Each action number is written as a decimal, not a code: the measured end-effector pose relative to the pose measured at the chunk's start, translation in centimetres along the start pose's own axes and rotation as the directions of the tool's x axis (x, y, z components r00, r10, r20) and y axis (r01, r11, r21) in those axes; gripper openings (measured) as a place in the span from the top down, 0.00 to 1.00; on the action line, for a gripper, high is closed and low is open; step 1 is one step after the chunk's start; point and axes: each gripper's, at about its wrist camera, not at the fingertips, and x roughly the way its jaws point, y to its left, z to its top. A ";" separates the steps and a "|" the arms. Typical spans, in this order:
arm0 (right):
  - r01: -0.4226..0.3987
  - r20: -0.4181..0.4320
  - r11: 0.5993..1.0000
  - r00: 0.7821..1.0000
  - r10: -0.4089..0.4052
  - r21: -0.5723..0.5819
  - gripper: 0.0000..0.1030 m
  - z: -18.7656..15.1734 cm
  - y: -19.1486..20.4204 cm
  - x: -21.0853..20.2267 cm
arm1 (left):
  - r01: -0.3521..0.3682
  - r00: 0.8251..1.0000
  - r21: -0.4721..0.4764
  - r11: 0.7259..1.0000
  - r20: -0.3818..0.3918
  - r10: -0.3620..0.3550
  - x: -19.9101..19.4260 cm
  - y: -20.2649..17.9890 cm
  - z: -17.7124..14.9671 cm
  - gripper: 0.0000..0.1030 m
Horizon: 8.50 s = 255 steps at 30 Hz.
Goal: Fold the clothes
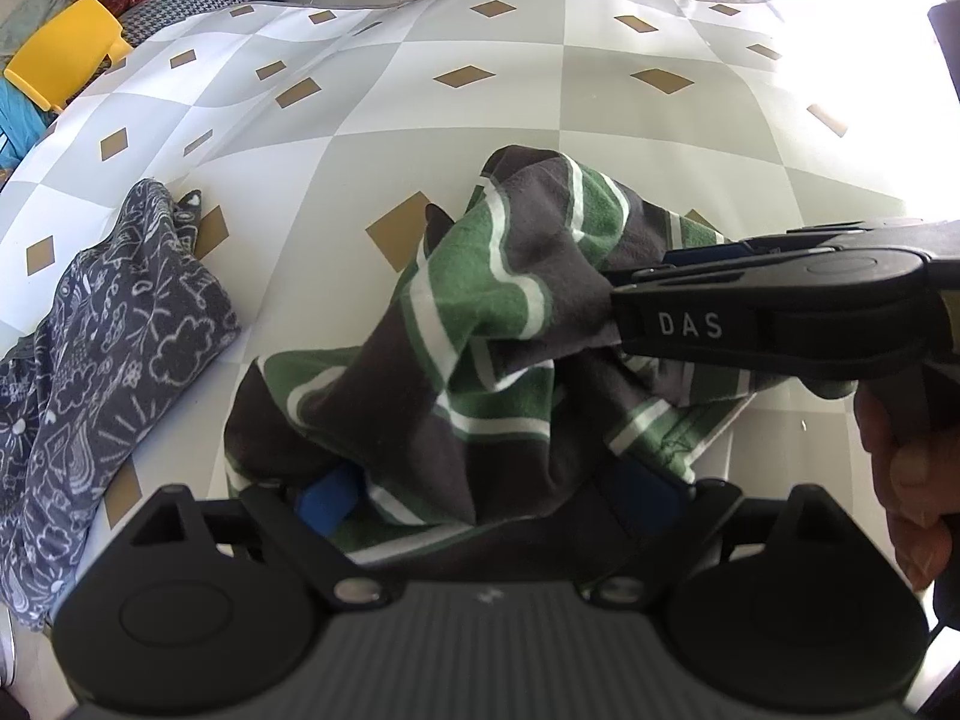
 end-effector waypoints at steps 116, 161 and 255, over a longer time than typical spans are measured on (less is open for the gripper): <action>-0.042 0.016 0.999 0.999 0.042 -0.007 0.62 -3.5 0.4 -7.2 | 0.038 0.998 -0.382 0.924 0.066 -0.014 2.8 2.4 4.3 0.11; 0.170 0.338 0.980 0.921 -0.194 0.099 0.96 -1.4 -2.5 -14.8 | -0.032 0.982 -0.458 0.888 0.151 0.114 -0.6 5.6 4.1 0.11; 0.115 0.257 0.970 0.951 -0.170 0.215 0.98 -0.7 -7.2 -12.9 | 0.027 0.997 -0.019 0.999 0.079 -0.025 -5.2 -4.6 -3.5 0.00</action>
